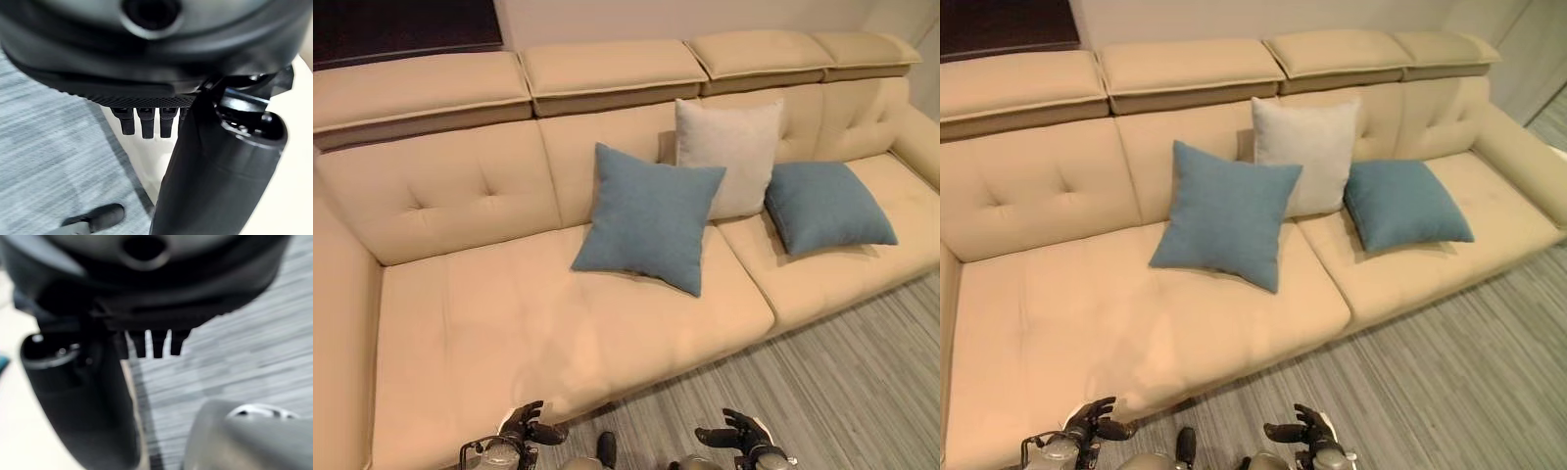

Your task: Pick up all the scattered cushions and arrange them neatly on the sofa.

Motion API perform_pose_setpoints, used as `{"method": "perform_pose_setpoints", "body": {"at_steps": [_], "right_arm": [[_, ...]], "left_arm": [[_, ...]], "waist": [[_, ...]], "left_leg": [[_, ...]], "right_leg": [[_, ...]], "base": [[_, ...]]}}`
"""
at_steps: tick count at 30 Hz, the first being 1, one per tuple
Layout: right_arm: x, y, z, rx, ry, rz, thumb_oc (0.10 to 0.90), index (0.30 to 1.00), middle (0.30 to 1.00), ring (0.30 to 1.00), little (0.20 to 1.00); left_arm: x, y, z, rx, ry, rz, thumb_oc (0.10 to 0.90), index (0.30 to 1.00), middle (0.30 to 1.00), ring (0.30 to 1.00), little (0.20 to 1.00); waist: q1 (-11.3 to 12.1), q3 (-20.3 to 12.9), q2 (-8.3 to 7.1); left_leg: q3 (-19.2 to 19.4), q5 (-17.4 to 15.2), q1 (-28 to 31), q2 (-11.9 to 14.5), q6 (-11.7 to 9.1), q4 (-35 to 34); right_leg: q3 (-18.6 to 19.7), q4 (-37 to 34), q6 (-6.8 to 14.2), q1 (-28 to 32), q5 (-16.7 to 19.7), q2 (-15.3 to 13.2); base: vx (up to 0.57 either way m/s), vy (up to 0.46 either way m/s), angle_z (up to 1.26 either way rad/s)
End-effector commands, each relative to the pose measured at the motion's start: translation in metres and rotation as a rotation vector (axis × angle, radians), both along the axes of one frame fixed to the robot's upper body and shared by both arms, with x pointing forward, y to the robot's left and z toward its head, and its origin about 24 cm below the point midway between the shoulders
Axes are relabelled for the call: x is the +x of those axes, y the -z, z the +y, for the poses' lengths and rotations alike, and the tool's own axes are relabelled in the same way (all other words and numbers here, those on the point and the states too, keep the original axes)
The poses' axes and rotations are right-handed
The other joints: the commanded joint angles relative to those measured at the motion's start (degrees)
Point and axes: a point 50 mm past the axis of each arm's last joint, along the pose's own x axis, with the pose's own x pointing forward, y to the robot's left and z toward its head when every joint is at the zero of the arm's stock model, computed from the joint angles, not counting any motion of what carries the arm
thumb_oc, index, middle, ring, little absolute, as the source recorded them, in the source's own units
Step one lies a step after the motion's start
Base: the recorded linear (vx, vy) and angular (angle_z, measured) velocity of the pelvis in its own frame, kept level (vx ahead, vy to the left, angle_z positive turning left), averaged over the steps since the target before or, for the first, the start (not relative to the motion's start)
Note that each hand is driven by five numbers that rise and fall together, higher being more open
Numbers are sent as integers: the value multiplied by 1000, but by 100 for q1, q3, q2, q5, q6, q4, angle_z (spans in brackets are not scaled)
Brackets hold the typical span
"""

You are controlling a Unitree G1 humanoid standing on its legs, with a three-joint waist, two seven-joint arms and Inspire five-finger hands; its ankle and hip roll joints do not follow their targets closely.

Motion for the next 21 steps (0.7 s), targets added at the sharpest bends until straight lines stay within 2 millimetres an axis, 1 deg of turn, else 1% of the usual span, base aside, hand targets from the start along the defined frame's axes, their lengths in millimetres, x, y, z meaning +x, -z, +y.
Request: {"method": "perform_pose_setpoints", "body": {"at_steps": [1, 2, 4, 5, 6, 7, 9, 12, 13, 14, 15, 17, 18, 19, 20, 21], "right_arm": [[1, -7, -25, -68, 21, -25, 800, 900, 900, 900, 900], [1, -7, -25, -69, 18, -22, 800, 900, 900, 900, 900], [1, -7, -25, -71, 11, -16, 800, 900, 900, 900, 900], [1, -7, -25, -71, 11, -16, 800, 900, 900, 900, 900], [-5, -5, -27, -75, 20, -4, 800, 900, 900, 900, 900], [-6, -5, -29, -77, 27, -1, 800, 900, 900, 900, 900], [-9, -5, -30, -78, 36, 2, 800, 900, 900, 900, 900], [-11, -5, -32, -71, 56, -3, 800, 900, 900, 900, 900], [-10, -6, -33, -68, 68, -13, 800, 900, 900, 900, 900], [-10, -6, -34, -68, 74, -17, 800, 900, 900, 900, 900], [-6, -8, -36, -73, 79, -37, 800, 900, 900, 900, 900], [-1, -11, -39, -79, 88, -53, 800, 900, 900, 900, 900], [-1, -12, -40, -83, 90, -56, 800, 900, 900, 900, 900], [-1, -12, -40, -82, 90, -56, 800, 900, 900, 900, 900], [-2, -12, -43, -90, 98, -56, 800, 900, 900, 900, 900], [-4, -12, -44, -97, 103, -55, 800, 900, 900, 900, 900]], "left_arm": [[-1, 0, -2, 3, 29, -16, 800, 900, 900, 900, 900], [-2, 1, -3, 6, 32, -11, 800, 900, 900, 900, 900], [0, 0, -3, 8, 41, -14, 800, 900, 900, 900, 900], [0, 0, -3, 8, 41, -14, 800, 900, 900, 900, 900], [0, 1, -6, 6, 46, -11, 800, 900, 900, 900, 900], [0, 1, -7, 2, 43, -13, 800, 900, 900, 900, 900], [-1, 2, -8, -2, 44, -11, 800, 900, 900, 900, 900], [-1, 2, -10, -10, 43, -13, 800, 900, 900, 900, 900], [2, 2, -12, -12, 48, -20, 800, 900, 900, 900, 900], [4, 1, -13, -14, 49, -26, 800, 900, 900, 900, 900], [9, 0, -14, -13, 48, -44, 800, 900, 900, 900, 900], [16, -3, -14, -16, 29, -71, 800, 900, 900, 900, 900], [18, -4, -13, -14, 19, -81, 800, 900, 900, 900, 900], [18, -4, -13, -14, 19, -81, 800, 900, 900, 900, 900], [22, -6, -12, -14, 2, -106, 800, 900, 900, 900, 900], [23, -7, -11, -14, -6, -113, 800, 900, 900, 900, 900]], "waist": [[24, -66, 67], [-64, -29, 39], [-135, 48, 6], [-140, 55, 9], [-163, 12, -51], [-164, -16, -54], [-159, -56, -62], [-215, -167, -59], [-243, -181, -76], [-257, -175, -86], [-277, -145, -113], [-280, -95, -147], [-280, -90, -165], [-282, -91, -164], [-282, -107, -190], [-272, -140, -183]], "left_leg": [[-156, -533, -307, 243, -335, 539], [-310, -524, -202, 194, -371, 442], [-438, -556, -98, 142, -402, 421], [-444, -559, -89, 145, -403, 421], [-489, -655, -59, 131, -478, 483], [-529, -653, -48, 157, -519, 484], [-544, -677, -33, 173, -554, 477], [-520, -734, -43, 285, -705, 552], [-418, -752, -103, 360, -800, 680], [-349, -768, -167, 410, -842, 810], [-224, -732, -343, 473, -914, 1126], [-19, -671, -564, 563, -956, 1503], [101, -640, -640, 643, -957, 1576], [98, -645, -649, 645, -958, 1588], [357, -606, -723, 811, -940, 1445], [434, -535, -705, 866, -939, 1233]], "right_leg": [[-17, -1220, 52, 200, 1100, 134], [156, -1648, 94, -33, 1341, 147], [275, -1923, 127, -101, 1488, 201], [268, -1929, 127, -88, 1488, 204], [298, -2174, 92, 106, 1499, 234], [321, -2187, 65, 147, 1493, 290], [270, -2299, 53, 233, 1488, 312], [187, -2461, -33, 463, 1386, 401], [123, -2508, -85, 561, 1314, 415], [74, -2539, -108, 622, 1276, 420], [7, -2563, -155, 685, 1248, 401], [-72, -2591, -224, 765, 1203, 388], [-119, -2620, -235, 821, 1168, 370], [-121, -2621, -235, 819, 1168, 372], [-214, -2683, -229, 914, 1131, 344], [-247, -2724, -209, 963, 1123, 356]], "base": [[155, -81, 16], [200, -105, 6], [134, -88, 20], [132, -175, 59], [133, -194, 56], [133, -194, 61], [81, -107, 57], [102, -158, 20], [53, -132, 31], [24, -126, 42], [-4, -78, 36], [-6, -58, 34], [8, -25, 32], [45, 6, 32], [67, 26, 25], [115, 41, 19]]}}
